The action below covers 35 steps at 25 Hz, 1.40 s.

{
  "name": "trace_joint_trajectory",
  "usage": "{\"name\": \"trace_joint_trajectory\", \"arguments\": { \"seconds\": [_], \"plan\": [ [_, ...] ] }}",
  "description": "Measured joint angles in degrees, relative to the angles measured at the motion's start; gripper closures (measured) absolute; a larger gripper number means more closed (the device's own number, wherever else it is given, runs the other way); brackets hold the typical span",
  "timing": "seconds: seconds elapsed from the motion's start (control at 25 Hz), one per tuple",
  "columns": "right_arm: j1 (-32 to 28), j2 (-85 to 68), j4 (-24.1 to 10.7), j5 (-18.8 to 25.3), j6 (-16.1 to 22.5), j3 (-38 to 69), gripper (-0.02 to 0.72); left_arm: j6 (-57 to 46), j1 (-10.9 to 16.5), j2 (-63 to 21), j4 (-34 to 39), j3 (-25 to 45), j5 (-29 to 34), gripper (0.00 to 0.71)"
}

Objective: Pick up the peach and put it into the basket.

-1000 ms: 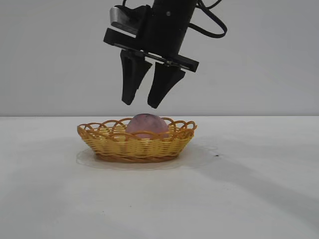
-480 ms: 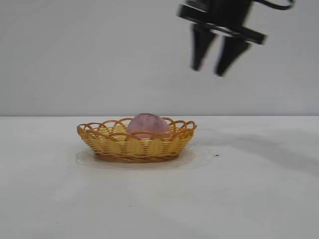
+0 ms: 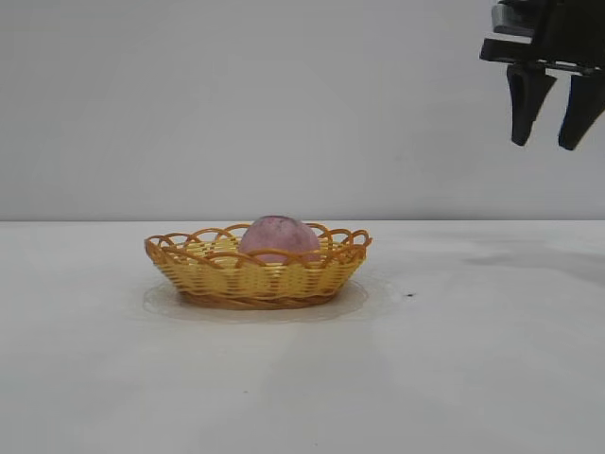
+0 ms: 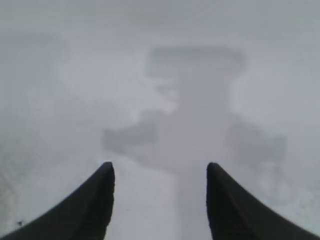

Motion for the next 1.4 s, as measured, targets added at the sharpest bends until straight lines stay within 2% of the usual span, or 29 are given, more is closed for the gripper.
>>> {"name": "trace_joint_trajectory", "arguments": {
  "seconds": [0.24, 0.48, 0.68, 0.96, 1.4],
  "plan": [
    [0.00, -1.05, 0.00, 1.22, 0.38, 0.00, 0.351, 0.00, 0.00, 0.00, 0.00, 0.00, 0.00, 0.261],
    [0.00, -10.80, -1.20, 2.28, 0.38, 3.02, 0.351, 0.00, 0.00, 0.00, 0.00, 0.00, 0.00, 0.261],
    [0.00, -26.26, -4.60, 1.73, 1.89, 19.96, 0.351, 0.00, 0.00, 0.00, 0.00, 0.00, 0.00, 0.261],
    [0.00, -48.64, -5.47, -0.16, 3.45, 44.15, 0.351, 0.00, 0.00, 0.00, 0.00, 0.00, 0.00, 0.261],
    [0.00, -77.10, -5.59, 2.17, 4.84, 63.24, 0.351, 0.00, 0.00, 0.00, 0.00, 0.00, 0.00, 0.261]
  ]
}}
